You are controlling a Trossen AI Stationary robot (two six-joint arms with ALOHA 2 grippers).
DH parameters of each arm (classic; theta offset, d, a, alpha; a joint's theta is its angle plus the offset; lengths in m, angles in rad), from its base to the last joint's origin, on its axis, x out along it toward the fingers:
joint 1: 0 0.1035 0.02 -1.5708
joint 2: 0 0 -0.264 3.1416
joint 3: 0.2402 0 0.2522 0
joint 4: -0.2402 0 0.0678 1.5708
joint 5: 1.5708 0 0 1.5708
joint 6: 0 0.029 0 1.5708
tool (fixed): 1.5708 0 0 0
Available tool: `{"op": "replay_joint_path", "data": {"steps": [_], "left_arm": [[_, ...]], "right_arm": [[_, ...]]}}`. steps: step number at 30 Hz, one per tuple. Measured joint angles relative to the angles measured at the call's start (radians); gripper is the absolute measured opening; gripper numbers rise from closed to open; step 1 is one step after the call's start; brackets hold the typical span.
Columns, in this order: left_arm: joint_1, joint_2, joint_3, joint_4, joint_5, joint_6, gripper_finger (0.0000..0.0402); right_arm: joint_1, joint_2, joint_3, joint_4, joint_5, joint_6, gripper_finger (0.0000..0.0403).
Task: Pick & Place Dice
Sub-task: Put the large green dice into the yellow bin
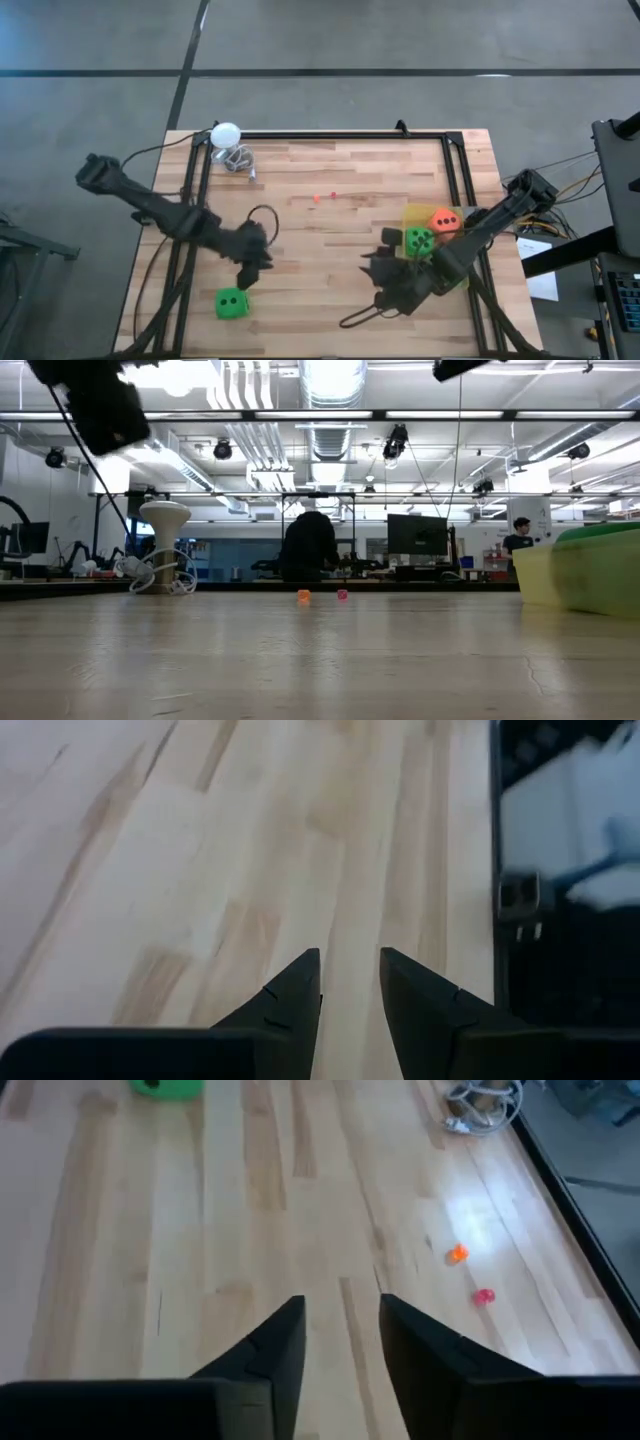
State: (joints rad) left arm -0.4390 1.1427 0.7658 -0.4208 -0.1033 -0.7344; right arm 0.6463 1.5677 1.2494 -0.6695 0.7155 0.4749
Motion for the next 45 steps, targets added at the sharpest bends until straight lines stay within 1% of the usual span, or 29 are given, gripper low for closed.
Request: {"op": "replay_joint_path", "data": {"steps": [3,6,9,12,15,21,24,27,30,35,39,45], "left_arm": [[-0.117,0.025,0.12,-0.202,-0.088,-0.046,0.0112],[-0.244,0.07,0.235,-0.338,-0.195,-0.125,0.0112],[-0.364,0.142,0.325,-0.398,-0.288,-0.154,0.0113],[-0.443,0.235,0.398,-0.435,-0.318,-0.157,0.0113],[-0.471,0.349,0.473,-0.502,-0.312,-0.179,0.0113],[-0.474,0.566,0.66,-0.711,-0.159,-0.184,0.0113],[-0.474,0.636,0.752,-0.778,-0.149,-0.207,0.0113],[-0.474,0.664,0.813,-0.785,-0.15,-0.25,0.0113],[-0.474,0.674,0.842,-0.781,-0.15,-0.317,0.0114],[-0.474,0.674,0.842,-0.781,-0.148,-0.429,0.012],[-0.474,0.678,0.809,-0.781,-0.12,-0.489,0.013],[-0.472,0.679,0.742,-0.771,-0.07,-0.523,0.0151]], "right_arm": [[0.002,0.0,-0.022,-0.001,0.012,0.021,0.0136],[0.002,-0.001,-0.05,0.0,0.019,0.039,0.0139],[0.001,-0.001,-0.082,0.011,0.021,0.042,0.0138],[0.001,-0.001,-0.11,0.032,0.021,0.042,0.0137],[0.002,-0.001,-0.138,0.064,0.021,0.042,0.0139],[0.002,-0.002,-0.176,0.084,0.021,0.046,0.0137],[0.002,-0.002,-0.181,0.084,0.021,0.046,0.0137],[0.002,-0.003,-0.185,0.085,0.021,0.043,0.0137],[0.002,-0.003,-0.188,0.084,0.02,0.04,0.0135],[0.004,-0.003,-0.201,0.085,0.02,0.015,0.0135],[0.004,-0.003,-0.219,0.085,0.02,0.006,0.0135],[0.003,-0.003,-0.241,0.101,0.02,-0.02,0.0135]]}}
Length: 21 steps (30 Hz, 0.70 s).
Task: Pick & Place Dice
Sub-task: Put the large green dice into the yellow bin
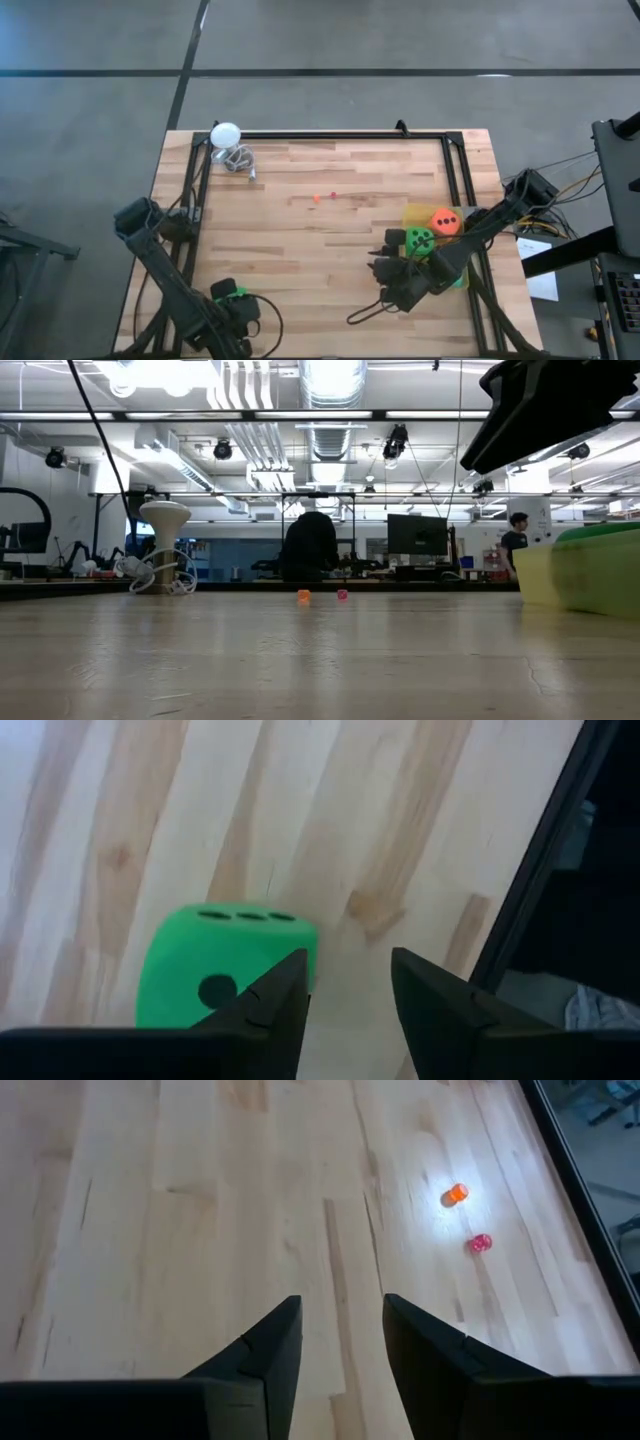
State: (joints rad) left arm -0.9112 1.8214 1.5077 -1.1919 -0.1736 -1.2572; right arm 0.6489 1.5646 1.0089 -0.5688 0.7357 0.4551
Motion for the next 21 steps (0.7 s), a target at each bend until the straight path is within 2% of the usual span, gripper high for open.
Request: {"op": "replay_joint_path", "data": {"steps": [7,10,14,21], "left_arm": [[0.0,0.0,-0.025,0.021,0.098,-0.007,0.0178],[0.0,0.0,-0.025,0.016,0.104,-0.03,0.0185],[0.001,0.002,-0.05,0.005,0.109,-0.043,0.0182],[0.002,0.002,-0.102,0.022,0.205,-0.103,0.0163]], "right_arm": [[-0.001,0.0,-0.003,0.009,0.017,-0.022,0.0134],[-0.003,0.0,-0.003,0.01,0.027,-0.026,0.0134],[-0.002,0.0,-0.003,0.022,0.027,-0.042,0.0134],[-0.002,0.0,-0.003,0.031,0.026,-0.048,0.0134]]}}
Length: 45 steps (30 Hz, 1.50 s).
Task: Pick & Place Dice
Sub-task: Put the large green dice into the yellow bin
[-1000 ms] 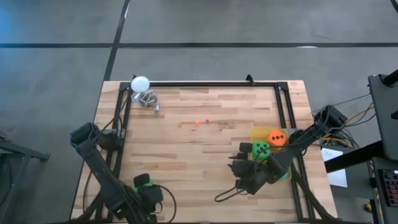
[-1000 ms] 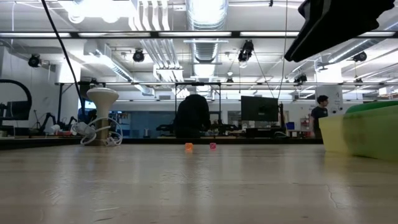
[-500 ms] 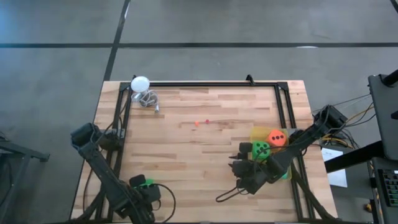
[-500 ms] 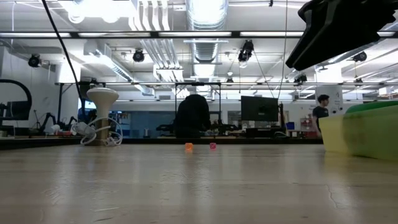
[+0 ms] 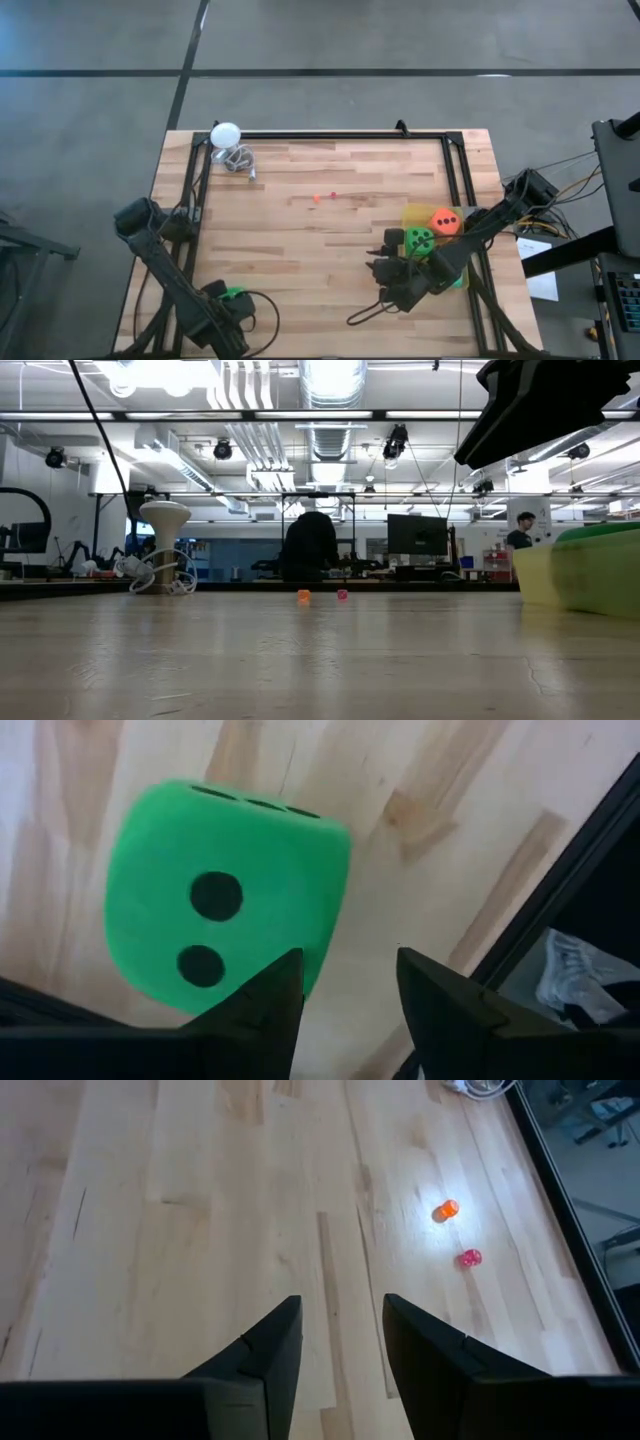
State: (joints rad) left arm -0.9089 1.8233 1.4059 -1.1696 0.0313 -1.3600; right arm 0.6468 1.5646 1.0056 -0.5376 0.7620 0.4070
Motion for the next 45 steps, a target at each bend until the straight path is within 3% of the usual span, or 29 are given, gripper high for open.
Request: {"op": "replay_joint_path", "data": {"steps": [19,26,45], "left_arm": [[0.0,0.064,0.003,-0.042,-0.072,0.112,0.0129],[-0.002,0.084,0.001,-0.111,-0.143,0.106,0.0129],[0.003,0.09,-0.008,-0.176,-0.212,0.061,0.0128]], "right_arm": [[0.001,0.0,-0.002,-0.002,-0.049,0.0,0.0134],[0.001,0.0,-0.002,-0.001,-0.056,0.0,0.0134],[0.001,0.0,-0.002,-0.001,-0.067,0.001,0.0134]]}}
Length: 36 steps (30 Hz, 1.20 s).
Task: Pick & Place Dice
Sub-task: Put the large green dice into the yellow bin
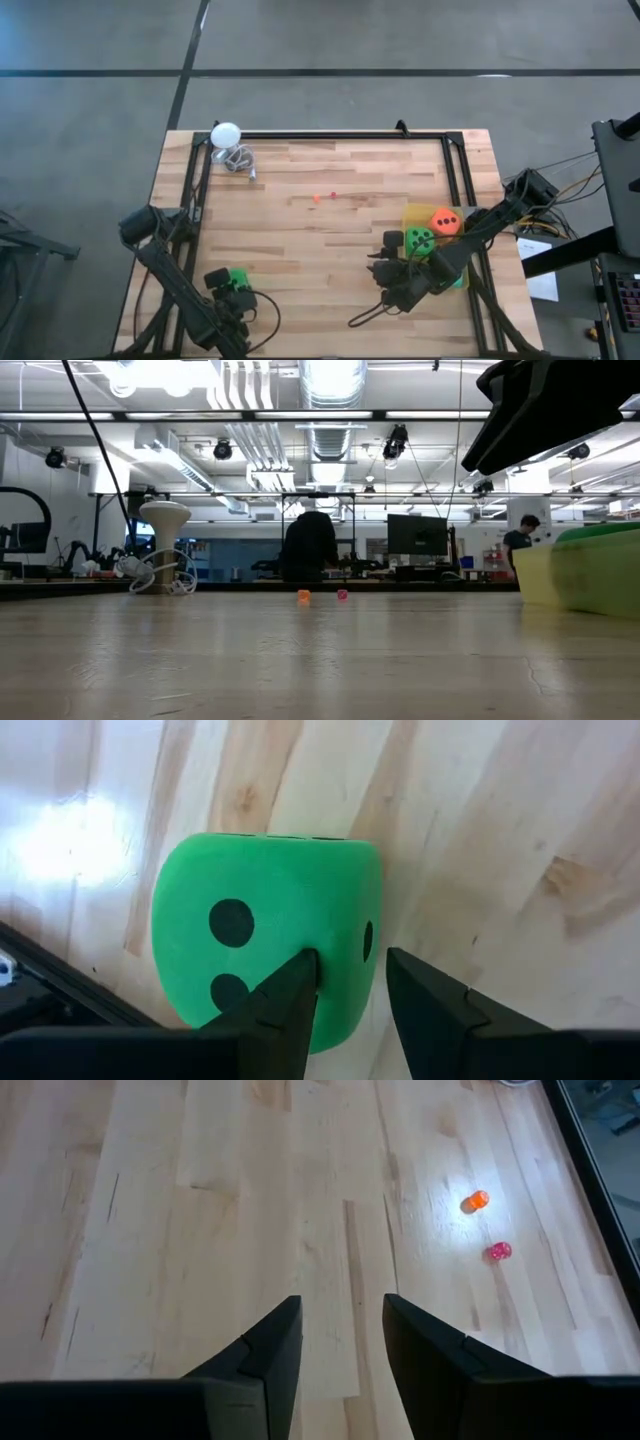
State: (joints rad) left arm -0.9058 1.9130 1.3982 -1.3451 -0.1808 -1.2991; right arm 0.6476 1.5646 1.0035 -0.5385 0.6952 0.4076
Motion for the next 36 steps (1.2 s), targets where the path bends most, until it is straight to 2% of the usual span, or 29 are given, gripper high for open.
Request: {"op": "replay_joint_path", "data": {"steps": [7,15,18,21,29,36], "left_arm": [[0.001,-0.004,-0.03,0.002,-0.012,0.0,0.0106],[0.014,-0.006,-0.042,0.005,-0.052,0.083,0.0031],[0.026,-0.005,-0.042,0.008,-0.076,0.095,0.0019],[0.035,-0.004,-0.042,0.009,-0.079,0.096,0.0025],[0.047,0.001,-0.024,0.026,-0.137,0.12,0.0078],[0.059,-0.033,-0.027,0.024,-0.136,0.097,0.0086]], "right_arm": [[0.0,0.0,0.0,0.0,-0.023,0.0,0.0134],[0.0,0.0,0.0,0.003,-0.042,0.0,0.0134],[-0.004,0.0,0.0,0.029,-0.042,-0.014,0.0134],[-0.007,0.0,0.0,0.064,-0.042,-0.031,0.0134],[-0.007,0.0,0.0,0.074,-0.042,-0.067,0.0134],[-0.007,0.0,0.0,0.074,-0.049,-0.068,0.0134]]}}
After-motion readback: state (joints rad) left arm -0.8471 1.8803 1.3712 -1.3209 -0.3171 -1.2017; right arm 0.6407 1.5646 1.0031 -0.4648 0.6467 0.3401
